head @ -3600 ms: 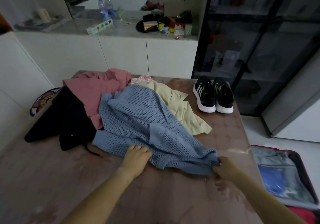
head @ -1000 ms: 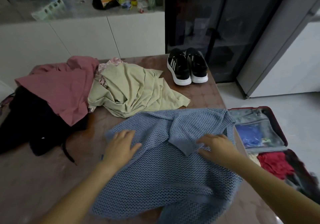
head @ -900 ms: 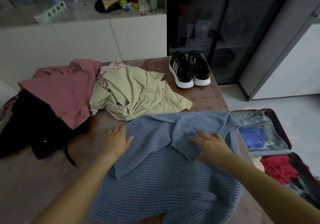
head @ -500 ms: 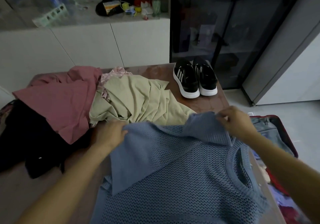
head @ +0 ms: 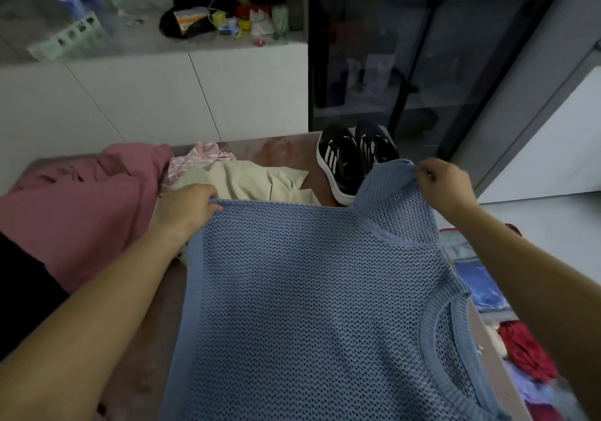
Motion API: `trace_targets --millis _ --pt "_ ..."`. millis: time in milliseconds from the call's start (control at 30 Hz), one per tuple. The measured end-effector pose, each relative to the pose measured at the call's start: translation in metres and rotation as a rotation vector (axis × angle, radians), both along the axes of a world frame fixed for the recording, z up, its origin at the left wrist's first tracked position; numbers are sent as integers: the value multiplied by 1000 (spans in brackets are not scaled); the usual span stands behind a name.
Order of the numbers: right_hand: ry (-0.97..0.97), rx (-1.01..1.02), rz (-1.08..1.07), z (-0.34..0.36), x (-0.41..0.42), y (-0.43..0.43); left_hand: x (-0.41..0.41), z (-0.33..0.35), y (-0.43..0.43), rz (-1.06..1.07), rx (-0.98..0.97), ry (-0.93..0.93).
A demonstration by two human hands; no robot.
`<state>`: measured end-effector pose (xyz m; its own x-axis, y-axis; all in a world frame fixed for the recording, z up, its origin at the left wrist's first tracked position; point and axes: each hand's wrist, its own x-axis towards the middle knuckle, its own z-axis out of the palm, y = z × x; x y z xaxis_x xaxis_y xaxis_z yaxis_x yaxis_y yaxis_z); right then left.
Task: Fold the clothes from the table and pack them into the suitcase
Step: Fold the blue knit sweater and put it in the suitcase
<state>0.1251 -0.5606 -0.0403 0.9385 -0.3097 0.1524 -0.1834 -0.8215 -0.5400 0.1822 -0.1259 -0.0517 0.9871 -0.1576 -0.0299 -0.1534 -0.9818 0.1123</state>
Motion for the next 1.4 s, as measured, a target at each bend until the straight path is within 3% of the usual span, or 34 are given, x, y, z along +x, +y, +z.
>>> trace_targets --millis 167,267,467,633,833,1033,1267,1400 --pt "-6 92 98 -20 -45 3 -29 -18 22 -198 -158 -196" --pt "78 202 189 -43 -90 3 -58 -32 40 -355 -143 -286" --pt "103 -238 528 -81 -154 -9 -105 -66 69 -472 135 -256" --pt "212 -341 484 -87 -164 -8 -121 -72 65 -434 199 -243" --pt "125 -380 403 -88 -144 18 -114 -59 28 -400 128 -284" --pt "111 -463 269 -89 -105 21 -94 -60 16 -339 86 -146" --pt "408 -526 248 -82 -54 17 -76 -59 11 -251 -28 6" --pt "494 -504 189 -80 -42 14 -70 -50 11 -155 -87 -76"
